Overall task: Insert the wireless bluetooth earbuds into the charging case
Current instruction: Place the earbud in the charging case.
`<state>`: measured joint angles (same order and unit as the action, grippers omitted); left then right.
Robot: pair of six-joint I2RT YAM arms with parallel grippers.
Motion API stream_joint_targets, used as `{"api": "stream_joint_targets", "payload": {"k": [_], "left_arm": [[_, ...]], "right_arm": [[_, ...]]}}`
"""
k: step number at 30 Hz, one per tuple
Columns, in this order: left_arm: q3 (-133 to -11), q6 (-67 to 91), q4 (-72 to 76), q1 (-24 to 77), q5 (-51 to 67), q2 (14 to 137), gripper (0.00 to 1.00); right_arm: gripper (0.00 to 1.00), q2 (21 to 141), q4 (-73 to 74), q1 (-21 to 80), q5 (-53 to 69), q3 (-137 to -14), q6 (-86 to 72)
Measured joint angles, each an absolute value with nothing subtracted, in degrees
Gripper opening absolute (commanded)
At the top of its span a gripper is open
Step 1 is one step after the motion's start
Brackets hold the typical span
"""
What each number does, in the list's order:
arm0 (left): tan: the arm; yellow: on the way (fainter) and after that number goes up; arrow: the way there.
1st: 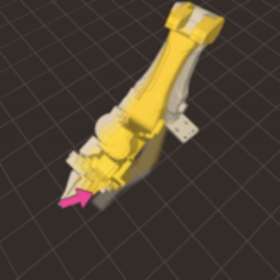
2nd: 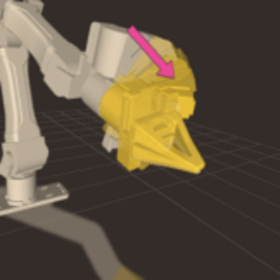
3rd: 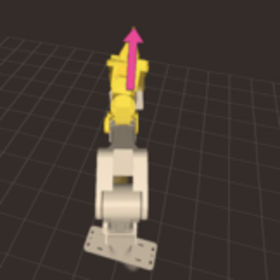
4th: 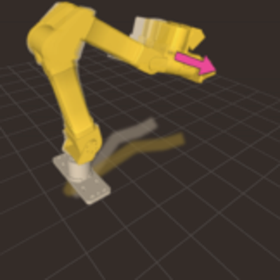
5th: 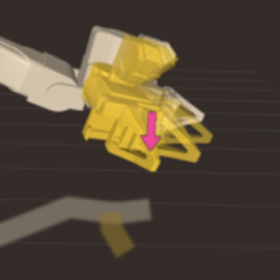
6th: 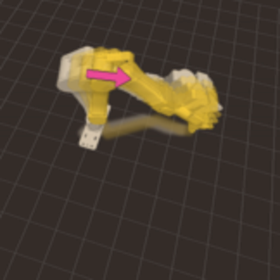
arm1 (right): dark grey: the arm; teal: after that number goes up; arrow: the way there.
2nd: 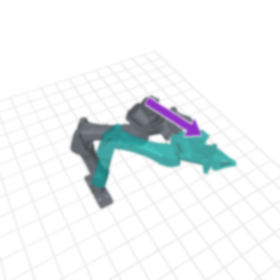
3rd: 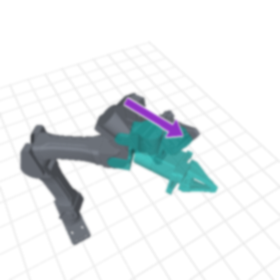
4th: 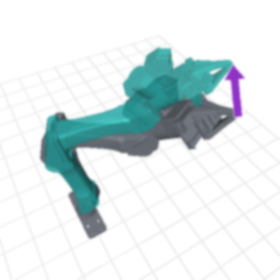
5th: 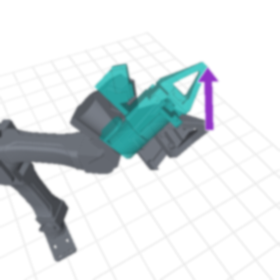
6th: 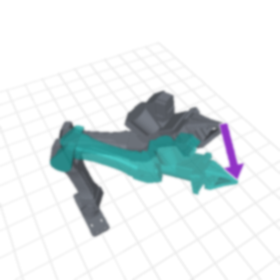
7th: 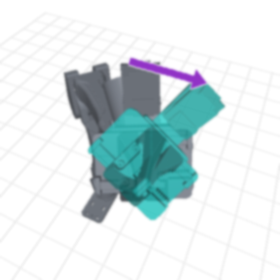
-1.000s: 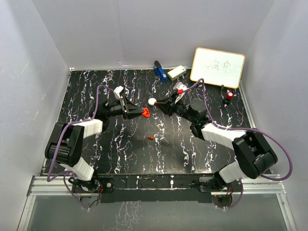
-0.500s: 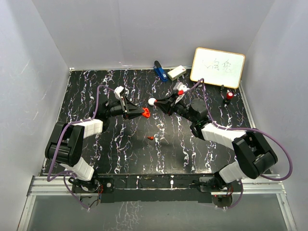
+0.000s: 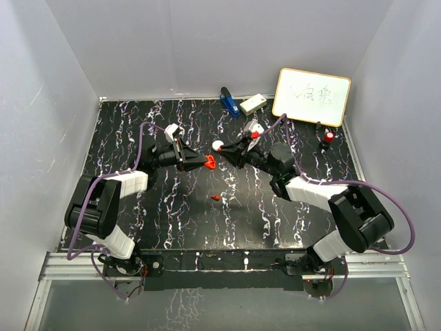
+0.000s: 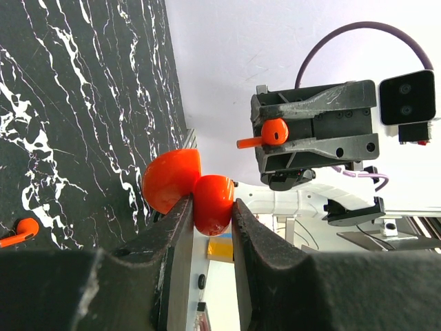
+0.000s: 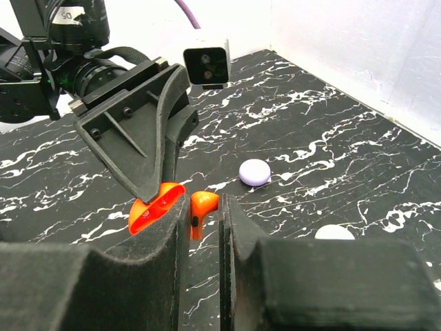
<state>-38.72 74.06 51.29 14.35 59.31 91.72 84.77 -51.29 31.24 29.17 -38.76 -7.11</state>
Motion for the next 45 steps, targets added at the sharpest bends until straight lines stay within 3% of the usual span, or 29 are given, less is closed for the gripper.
{"api": "stream_joint_targets", "payload": {"k": [45], "left_arm": [[-39.46,78.22,54.94,15.27,59.05,93.45,0.0]], "right_arm": [[0.0,88.38,-53.08,34.06,28.6,-38.89,-5.65]]}}
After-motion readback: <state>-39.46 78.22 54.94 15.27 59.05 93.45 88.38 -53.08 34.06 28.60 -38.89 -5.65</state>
